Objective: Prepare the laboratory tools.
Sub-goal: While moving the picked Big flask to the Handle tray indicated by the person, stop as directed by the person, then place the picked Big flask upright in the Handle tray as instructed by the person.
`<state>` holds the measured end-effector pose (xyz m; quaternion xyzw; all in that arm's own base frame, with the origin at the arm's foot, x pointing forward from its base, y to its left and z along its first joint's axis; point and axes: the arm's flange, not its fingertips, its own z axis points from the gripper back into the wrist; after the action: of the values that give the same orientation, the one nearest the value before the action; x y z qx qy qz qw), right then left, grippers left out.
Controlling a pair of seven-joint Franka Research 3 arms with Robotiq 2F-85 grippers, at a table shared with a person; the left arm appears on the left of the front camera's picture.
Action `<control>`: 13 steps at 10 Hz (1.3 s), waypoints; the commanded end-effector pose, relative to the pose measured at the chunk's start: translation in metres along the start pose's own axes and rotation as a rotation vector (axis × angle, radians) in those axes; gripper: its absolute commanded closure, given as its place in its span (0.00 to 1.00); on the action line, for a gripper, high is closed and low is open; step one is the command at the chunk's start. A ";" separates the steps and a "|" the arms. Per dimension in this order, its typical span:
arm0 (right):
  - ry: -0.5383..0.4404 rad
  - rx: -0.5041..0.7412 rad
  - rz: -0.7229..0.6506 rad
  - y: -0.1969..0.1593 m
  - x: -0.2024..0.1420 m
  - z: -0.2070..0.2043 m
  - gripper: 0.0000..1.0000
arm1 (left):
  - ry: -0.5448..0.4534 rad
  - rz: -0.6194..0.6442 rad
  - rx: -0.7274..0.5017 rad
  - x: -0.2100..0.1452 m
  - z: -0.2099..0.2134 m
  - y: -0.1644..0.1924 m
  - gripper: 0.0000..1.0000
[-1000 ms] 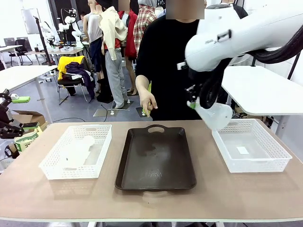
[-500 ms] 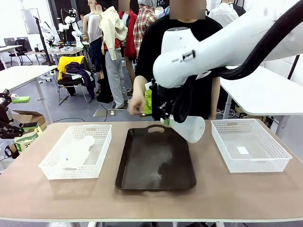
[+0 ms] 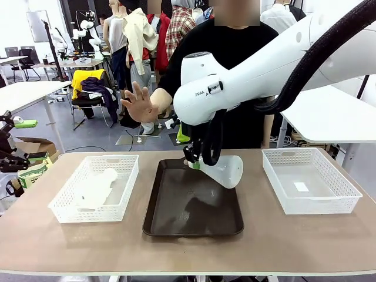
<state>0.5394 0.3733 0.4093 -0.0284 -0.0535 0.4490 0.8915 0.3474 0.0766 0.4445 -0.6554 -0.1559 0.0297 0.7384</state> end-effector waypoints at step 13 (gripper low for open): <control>0.000 0.000 0.000 0.000 0.000 0.000 1.00 | 0.007 -0.009 -0.005 -0.002 0.002 -0.001 0.00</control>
<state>0.5397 0.3732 0.4083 -0.0279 -0.0526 0.4484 0.8918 0.3474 0.0766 0.4446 -0.6555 -0.1559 0.0297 0.7384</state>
